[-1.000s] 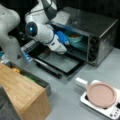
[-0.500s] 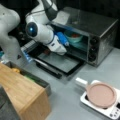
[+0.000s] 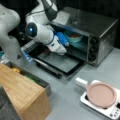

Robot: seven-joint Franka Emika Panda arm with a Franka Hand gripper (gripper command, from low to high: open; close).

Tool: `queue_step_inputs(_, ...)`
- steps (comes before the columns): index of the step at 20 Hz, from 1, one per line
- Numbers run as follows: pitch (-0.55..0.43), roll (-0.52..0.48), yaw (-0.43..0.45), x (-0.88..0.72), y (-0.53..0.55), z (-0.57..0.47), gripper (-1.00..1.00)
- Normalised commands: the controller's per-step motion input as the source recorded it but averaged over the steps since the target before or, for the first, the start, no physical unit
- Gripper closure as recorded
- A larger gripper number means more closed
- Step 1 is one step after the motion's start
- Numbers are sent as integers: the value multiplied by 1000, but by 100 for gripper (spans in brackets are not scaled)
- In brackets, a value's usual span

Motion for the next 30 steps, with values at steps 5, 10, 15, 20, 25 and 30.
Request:
queue_step_inputs(5,-129,74,-160,-70,121,-69,100)
queue_step_inputs(10,-122,57,-141,-42,107,-89,100)
queue_step_inputs(15,-129,35,-97,-52,70,-123,100)
queue_step_inputs(20,-144,10,-42,-44,-34,-110,100)
queue_step_inputs(25,-137,-10,3,-66,-286,-91,100)
queue_step_inputs(30,-134,-32,104,-103,-599,-98,100)
